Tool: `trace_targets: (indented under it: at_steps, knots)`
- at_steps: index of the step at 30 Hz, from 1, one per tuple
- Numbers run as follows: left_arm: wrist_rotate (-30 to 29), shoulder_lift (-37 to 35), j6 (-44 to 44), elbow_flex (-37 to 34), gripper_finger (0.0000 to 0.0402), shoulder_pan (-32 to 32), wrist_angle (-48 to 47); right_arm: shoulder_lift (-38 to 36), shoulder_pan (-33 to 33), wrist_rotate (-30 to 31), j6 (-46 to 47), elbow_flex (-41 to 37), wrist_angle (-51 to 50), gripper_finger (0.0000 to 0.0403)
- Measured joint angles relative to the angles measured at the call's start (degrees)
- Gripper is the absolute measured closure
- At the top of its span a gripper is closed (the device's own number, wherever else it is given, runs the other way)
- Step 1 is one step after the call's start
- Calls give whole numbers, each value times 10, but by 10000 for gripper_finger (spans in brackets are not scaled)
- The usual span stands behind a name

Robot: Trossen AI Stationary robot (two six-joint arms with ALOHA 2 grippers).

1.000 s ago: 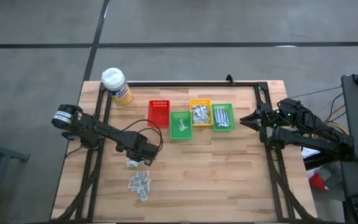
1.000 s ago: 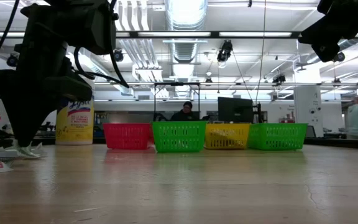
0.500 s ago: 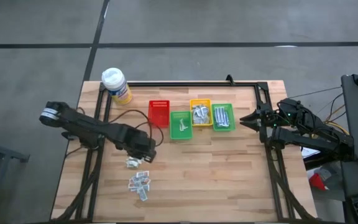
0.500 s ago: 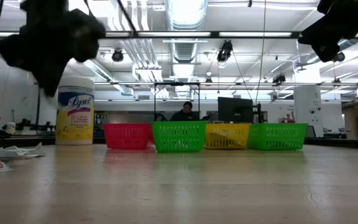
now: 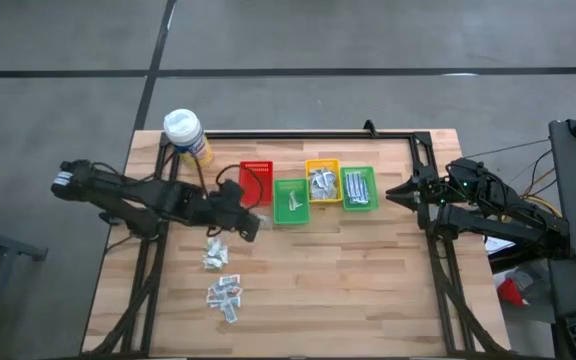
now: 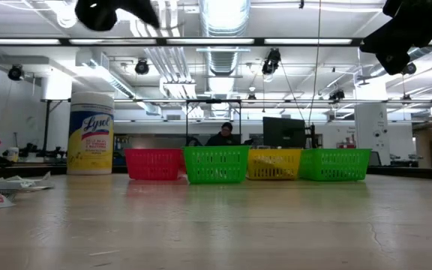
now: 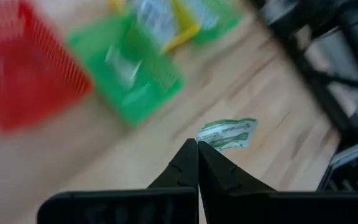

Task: Pick & Place First Aid Supplies
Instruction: Put the bandage into the left green basket

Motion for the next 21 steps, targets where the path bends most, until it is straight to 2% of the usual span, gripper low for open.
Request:
trace_targets:
  at_steps: [5,10,17,21]
  knots:
    - [-82,14,118,25,401,1,80,0,0,0,0,0,0,325]
    - [-150,33,207,40,401,11,112,0,0,0,0,0,0,318]
    - [-184,82,310,50,401,38,121,0,0,0,0,0,0,314]
    - [-180,125,372,65,401,59,124,0,0,0,1,0,0,321]
